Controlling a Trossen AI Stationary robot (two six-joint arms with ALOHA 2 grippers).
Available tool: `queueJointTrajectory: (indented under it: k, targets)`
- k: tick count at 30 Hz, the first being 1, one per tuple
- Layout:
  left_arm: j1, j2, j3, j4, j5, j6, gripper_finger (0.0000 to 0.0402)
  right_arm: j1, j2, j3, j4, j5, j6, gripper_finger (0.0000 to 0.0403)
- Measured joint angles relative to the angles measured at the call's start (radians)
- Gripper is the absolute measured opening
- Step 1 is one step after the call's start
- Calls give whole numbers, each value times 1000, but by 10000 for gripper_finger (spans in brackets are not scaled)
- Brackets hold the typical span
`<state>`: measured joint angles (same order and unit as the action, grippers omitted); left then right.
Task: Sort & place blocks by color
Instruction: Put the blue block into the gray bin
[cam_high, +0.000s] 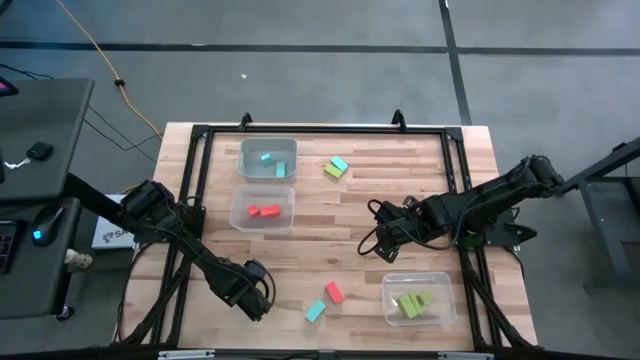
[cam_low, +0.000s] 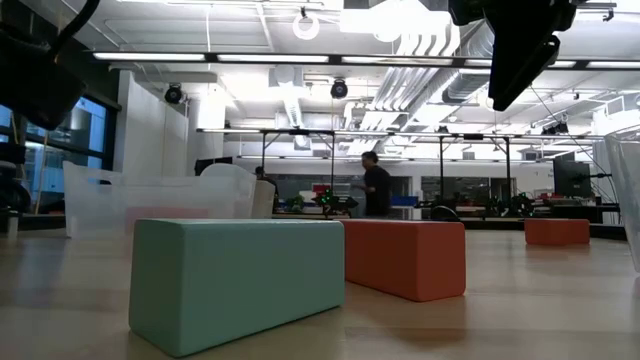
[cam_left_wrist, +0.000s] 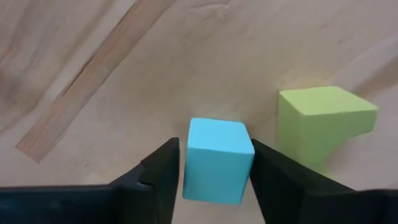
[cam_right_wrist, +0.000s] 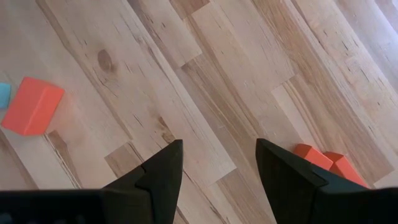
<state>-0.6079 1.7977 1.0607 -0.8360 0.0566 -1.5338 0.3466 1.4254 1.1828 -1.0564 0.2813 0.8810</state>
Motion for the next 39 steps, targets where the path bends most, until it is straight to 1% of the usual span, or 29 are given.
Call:
queueJointTrajectory:
  k: [3,10,12,17,20,26,33,36,39]
  targets:
    - [0,0,0,0,15,1,135,0,0,0,0,0,0,193]
    - [0,-2,2,-1,13,15,75,0,0,0,0,0,0,193]
    - [0,-3,2,-1,15,23,66,0,0,0,0,0,0,193]
    - [7,-21,4,-2,10,27,66,0,0,0,1,-1,0,193]
    - [22,-66,8,0,-11,39,65,0,0,0,5,-4,0,193]
    - [87,-178,8,-5,-115,83,68,0,0,0,9,-5,0,193]
    - [233,-331,8,-5,-271,216,67,0,0,0,17,-2,0,193]
    - [307,-395,8,-1,-312,302,70,-6,0,0,26,-2,1,193]
    - [385,-452,8,0,-333,399,71,-20,0,0,33,-1,22,193]
